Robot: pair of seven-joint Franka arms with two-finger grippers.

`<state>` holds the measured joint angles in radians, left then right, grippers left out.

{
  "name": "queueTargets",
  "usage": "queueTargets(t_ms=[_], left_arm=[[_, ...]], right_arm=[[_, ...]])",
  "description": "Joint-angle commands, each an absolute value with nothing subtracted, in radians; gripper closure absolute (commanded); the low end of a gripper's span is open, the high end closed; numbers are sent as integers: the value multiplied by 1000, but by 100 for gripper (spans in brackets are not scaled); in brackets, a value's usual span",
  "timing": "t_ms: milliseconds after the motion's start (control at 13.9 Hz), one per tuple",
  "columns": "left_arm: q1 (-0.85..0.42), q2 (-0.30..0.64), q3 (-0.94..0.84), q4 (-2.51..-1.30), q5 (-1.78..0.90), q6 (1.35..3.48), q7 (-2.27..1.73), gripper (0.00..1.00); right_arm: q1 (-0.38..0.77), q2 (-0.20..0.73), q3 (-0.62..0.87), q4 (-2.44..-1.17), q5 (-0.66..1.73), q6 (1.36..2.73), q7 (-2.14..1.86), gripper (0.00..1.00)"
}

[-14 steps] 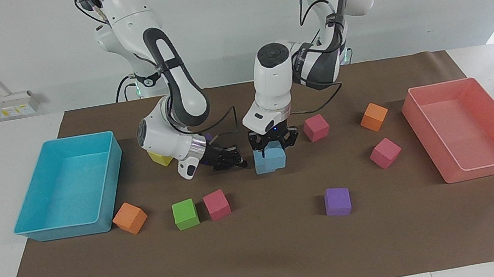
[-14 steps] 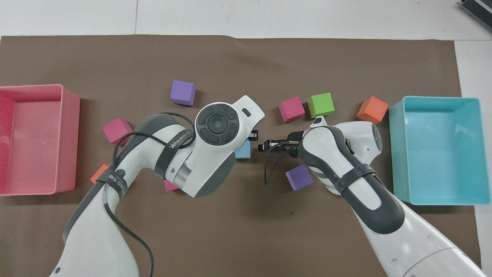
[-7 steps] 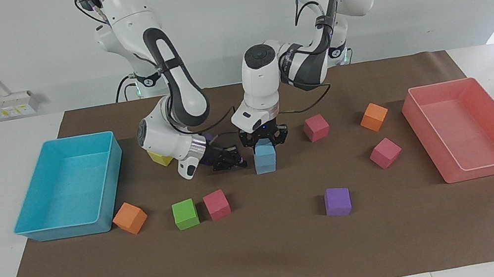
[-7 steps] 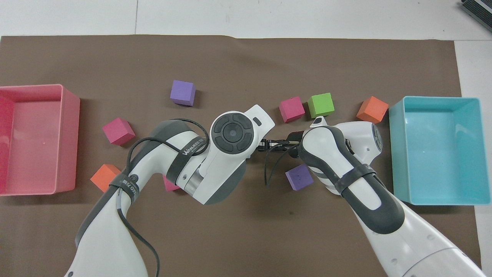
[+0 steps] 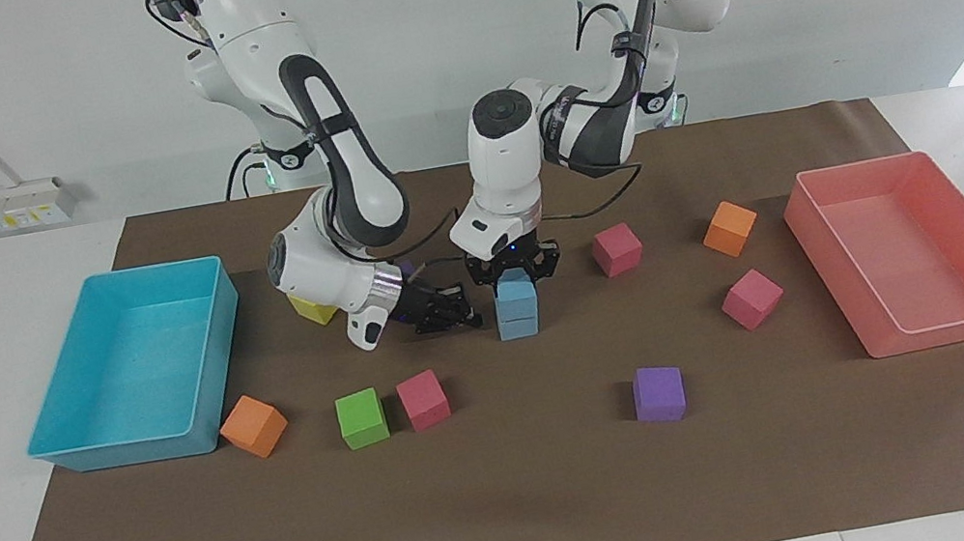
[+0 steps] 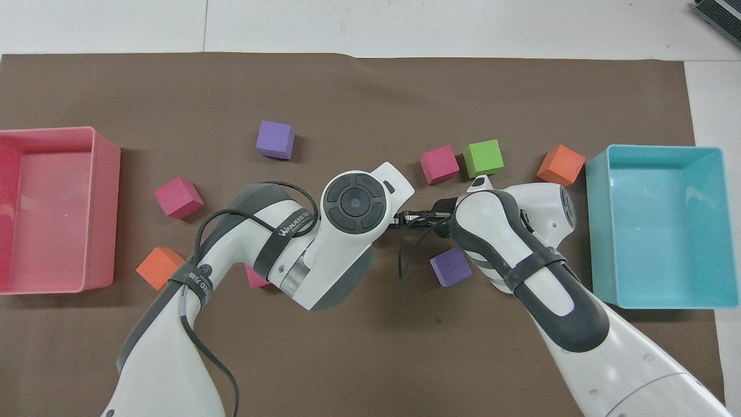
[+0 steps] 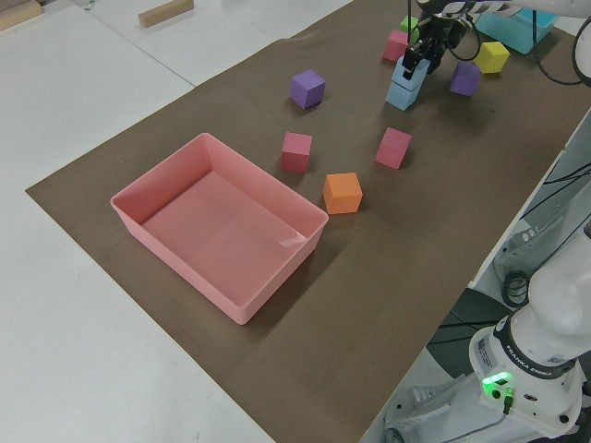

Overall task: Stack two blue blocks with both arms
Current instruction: 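Lower the blue cube onto the placed blue cube and open the left gripper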

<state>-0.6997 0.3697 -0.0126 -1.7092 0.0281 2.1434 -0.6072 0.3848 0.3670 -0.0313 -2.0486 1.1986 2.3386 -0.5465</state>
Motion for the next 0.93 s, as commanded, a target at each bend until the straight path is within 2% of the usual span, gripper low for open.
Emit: queueTargets(t_ms=[0, 863], left_arm=[[-716, 345, -2, -1746, 41, 2134, -627, 84], [-724, 341, -2, -1752, 41, 2143, -627, 78]], right_arm=[[385, 351, -26, -2069, 1233, 2364, -561, 100], [396, 351, -26, -2074, 1233, 2390, -561, 100]])
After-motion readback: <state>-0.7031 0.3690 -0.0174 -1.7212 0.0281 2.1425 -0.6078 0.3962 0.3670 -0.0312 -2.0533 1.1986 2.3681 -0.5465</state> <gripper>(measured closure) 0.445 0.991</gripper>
